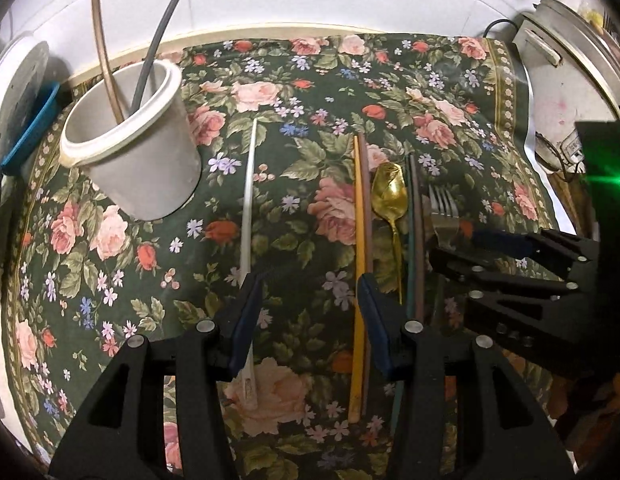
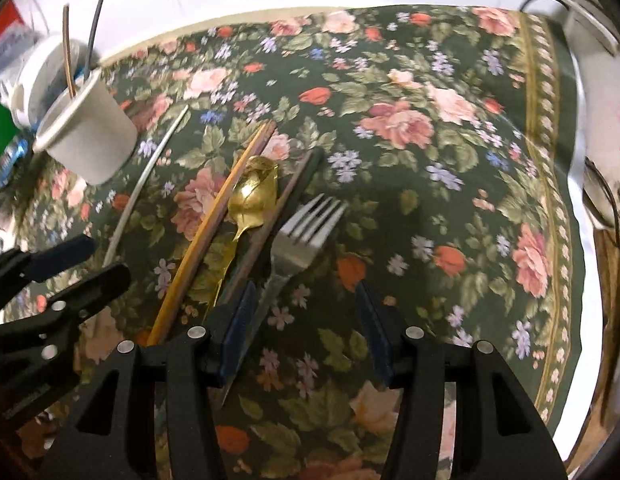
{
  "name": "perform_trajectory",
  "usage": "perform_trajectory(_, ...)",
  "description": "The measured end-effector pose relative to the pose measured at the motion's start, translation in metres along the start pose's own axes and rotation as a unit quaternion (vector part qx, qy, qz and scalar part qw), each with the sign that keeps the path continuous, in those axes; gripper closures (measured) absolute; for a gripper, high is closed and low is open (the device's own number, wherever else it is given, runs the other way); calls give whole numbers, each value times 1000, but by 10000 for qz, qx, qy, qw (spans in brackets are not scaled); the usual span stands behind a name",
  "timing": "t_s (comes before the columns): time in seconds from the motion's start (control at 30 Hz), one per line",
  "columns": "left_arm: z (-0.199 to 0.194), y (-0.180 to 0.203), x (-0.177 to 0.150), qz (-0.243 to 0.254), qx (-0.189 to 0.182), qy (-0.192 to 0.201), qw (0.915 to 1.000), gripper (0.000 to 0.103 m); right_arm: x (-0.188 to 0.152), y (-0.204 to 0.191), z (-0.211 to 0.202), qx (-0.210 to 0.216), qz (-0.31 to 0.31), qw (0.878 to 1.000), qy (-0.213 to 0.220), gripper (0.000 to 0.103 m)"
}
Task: Organize utensils
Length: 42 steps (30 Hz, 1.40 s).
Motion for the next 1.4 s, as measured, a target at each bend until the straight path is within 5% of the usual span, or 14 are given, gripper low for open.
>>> perform_trajectory(0.13, 2, -3, 1, -95, -72, -15, 9999, 55, 2, 5, 3, -351, -226, 9988, 239, 56)
perform_trajectory(0.4, 16, 14, 8, 73, -314, -106, 9994, 58, -2, 26, -6, -345, -78, 9993, 155, 84)
perform_trajectory(0.6, 26, 16, 10, 135, -347, -284, 9989, 58, -3, 32, -7, -90, 325, 9994, 35, 85)
perform_trajectory(0.87, 26, 18, 12, 210, -448, -374, 9981, 59, 8, 24, 7, -442, 184, 9988, 72, 80)
perform_trajectory(1.4, 56, 78, 17, 366, -1293, -901, 9868, 90, 14, 40, -15, -219, 670, 9970, 313, 81)
Point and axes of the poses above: each gripper's, at about its wrist camera, not at the fingertips, and z roughly the way its jaws point, y to its right, x to its top, the point moved 9 cm from there along z, roughly the way its jaws point, and after that the axes turned 15 degrees about y, right-handed, at the moved point
